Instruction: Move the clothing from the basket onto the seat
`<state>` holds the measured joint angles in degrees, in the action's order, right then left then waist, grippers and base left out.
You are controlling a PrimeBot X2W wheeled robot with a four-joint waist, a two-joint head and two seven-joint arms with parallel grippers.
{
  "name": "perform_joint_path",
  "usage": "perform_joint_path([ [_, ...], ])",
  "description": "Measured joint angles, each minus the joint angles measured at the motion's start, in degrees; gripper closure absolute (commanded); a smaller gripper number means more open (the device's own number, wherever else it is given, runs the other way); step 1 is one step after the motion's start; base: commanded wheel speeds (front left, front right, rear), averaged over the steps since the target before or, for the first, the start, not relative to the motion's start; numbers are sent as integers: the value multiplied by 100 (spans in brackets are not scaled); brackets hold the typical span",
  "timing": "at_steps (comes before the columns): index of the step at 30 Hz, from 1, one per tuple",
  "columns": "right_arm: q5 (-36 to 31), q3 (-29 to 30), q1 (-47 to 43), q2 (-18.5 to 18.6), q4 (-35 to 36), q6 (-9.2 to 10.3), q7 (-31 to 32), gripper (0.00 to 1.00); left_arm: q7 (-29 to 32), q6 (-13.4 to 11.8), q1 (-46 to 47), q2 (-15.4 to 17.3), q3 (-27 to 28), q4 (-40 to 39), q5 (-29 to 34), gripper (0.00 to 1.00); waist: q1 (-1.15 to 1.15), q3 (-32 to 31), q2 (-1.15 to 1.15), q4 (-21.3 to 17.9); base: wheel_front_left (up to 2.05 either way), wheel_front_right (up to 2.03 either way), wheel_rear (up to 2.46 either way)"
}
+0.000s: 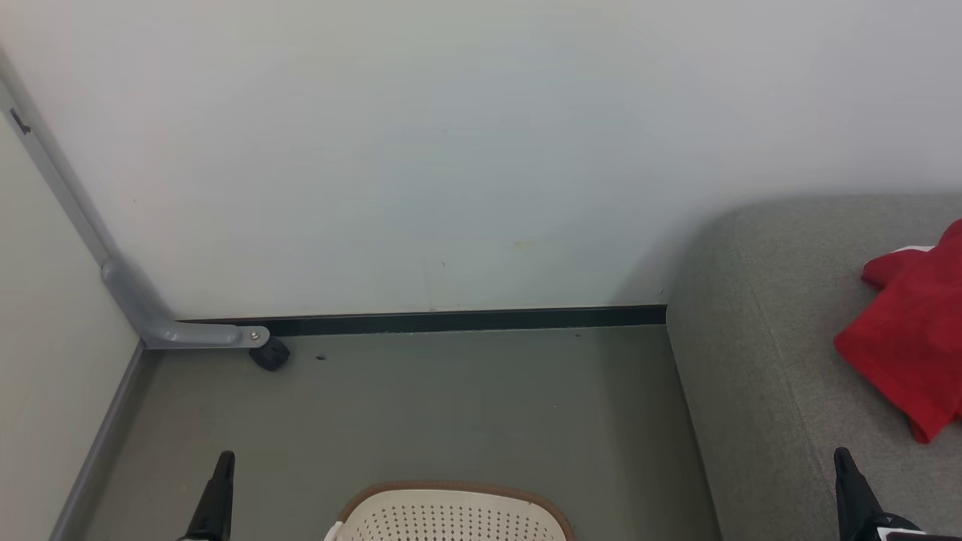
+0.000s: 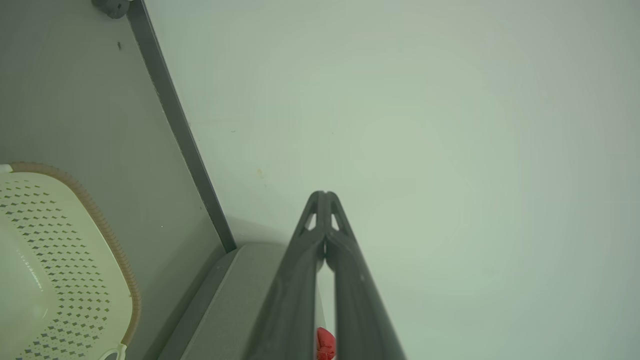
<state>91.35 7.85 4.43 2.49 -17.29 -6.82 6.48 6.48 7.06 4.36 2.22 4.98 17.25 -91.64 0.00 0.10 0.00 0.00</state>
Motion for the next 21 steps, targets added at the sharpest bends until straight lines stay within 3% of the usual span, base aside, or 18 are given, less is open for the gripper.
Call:
perform_joint_path([
  [21,8,0,0,-1,1,0,0,100,0,0,0,0,0,-1,0,100,0,0,0,0,0,0,0],
])
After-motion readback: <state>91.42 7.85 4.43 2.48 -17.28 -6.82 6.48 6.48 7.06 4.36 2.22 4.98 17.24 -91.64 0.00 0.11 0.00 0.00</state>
